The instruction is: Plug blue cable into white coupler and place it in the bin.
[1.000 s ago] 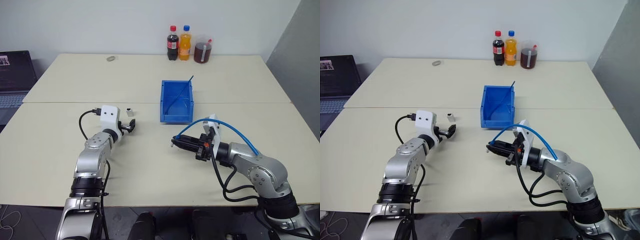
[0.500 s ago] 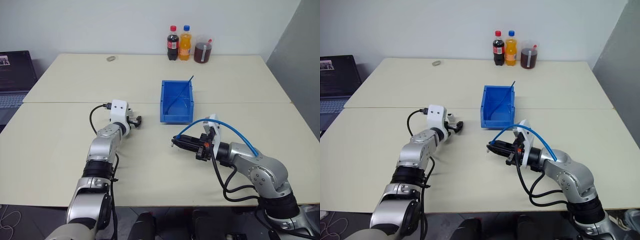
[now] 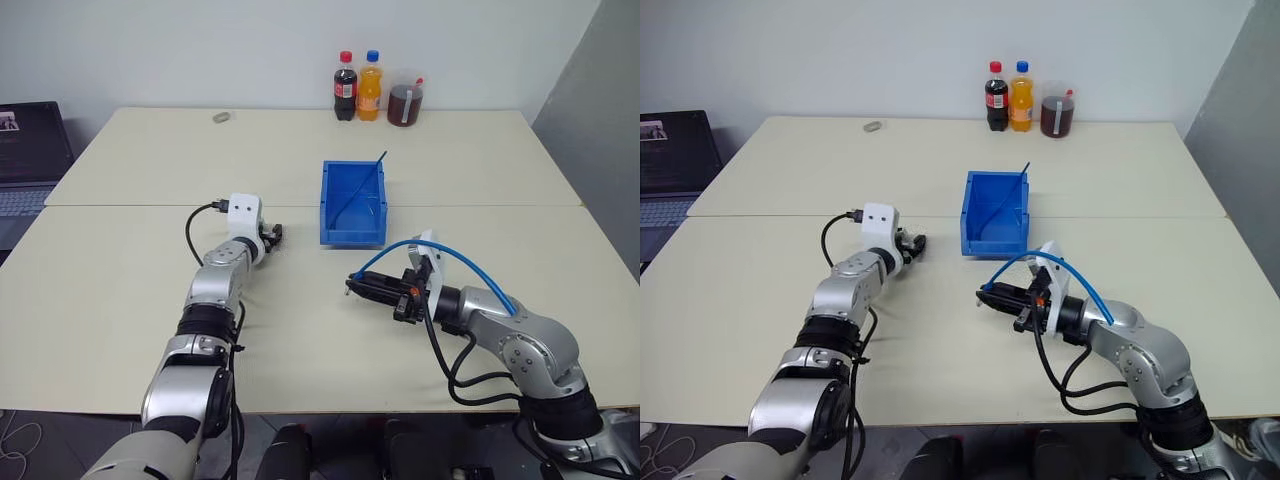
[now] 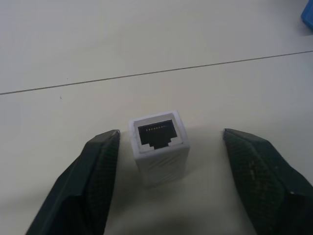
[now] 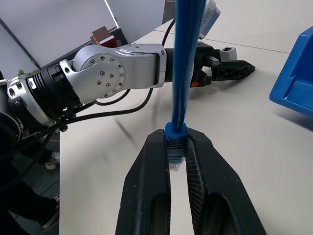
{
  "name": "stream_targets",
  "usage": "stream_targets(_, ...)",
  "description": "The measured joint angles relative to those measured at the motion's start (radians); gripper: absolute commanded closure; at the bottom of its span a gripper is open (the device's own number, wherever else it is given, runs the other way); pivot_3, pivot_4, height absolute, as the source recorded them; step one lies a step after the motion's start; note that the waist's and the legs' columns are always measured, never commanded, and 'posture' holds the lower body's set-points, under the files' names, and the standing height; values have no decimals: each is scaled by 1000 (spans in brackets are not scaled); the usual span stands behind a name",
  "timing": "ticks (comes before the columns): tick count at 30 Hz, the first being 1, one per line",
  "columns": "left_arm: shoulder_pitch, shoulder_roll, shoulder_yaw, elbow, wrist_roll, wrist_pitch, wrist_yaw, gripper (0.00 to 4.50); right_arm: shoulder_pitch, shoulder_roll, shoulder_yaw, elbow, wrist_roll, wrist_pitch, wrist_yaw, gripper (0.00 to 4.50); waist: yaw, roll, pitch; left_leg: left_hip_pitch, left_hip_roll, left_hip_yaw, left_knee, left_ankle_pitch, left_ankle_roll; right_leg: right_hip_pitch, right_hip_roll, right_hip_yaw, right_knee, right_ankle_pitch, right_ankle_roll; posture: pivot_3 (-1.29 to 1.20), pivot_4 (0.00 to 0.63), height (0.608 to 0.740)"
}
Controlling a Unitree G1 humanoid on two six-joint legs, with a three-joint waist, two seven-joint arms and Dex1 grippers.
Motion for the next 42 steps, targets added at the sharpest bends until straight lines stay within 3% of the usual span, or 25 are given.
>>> stream_targets(8, -7, -2, -1, 34, 5, -39, 1, 3672, 4, -1, 2, -11, -6, 0, 0, 4347, 0, 0, 0, 0, 0, 0, 0, 0, 0, 0, 0, 0, 0, 0, 0, 0, 150, 740)
stream_targets(16, 75, 31, -22, -60, 18, -62, -73, 3708, 18, -12, 3, -20, -31, -2, 0, 4347, -5, 0, 0, 0, 0, 0, 0, 1, -2, 0, 0, 1, 0, 0, 0, 0, 150, 740)
stream_targets(24, 334, 177, -142, -506, -101, 48, -511, 3708, 84, -78, -4, -95, -38, -9, 14, 4347, 3, 0, 0, 0, 0, 0, 0, 2, -4, 0, 0, 0, 0, 0, 0, 0, 150, 740)
stream_targets(29, 378, 303, -225, -694, -178, 73, -791, 3708, 136, -128, -10, -137, -41, -33, 32, 4347, 3, 0, 0, 1, 0, 0, 0, 1, -2, 1, 0, 0, 0, 0, 0, 0, 150, 740)
stream_targets(35, 374, 386, -347, -714, -143, -11, -1000, 3708, 149, -148, -5, -149, -70, -64, 49, 4347, 1, 0, 0, 2, 1, 0, 0, 1, -2, 1, 2, 0, 0, 0, 0, 0, 150, 740)
stream_targets(42, 341, 364, -418, -593, -59, -168, -1072, 3708, 149, -152, 8, -146, -113, -101, 59, 4347, 1, 0, 0, 1, 1, 0, 0, 1, -2, 1, 1, 0, 0, 0, 0, 0, 150, 740)
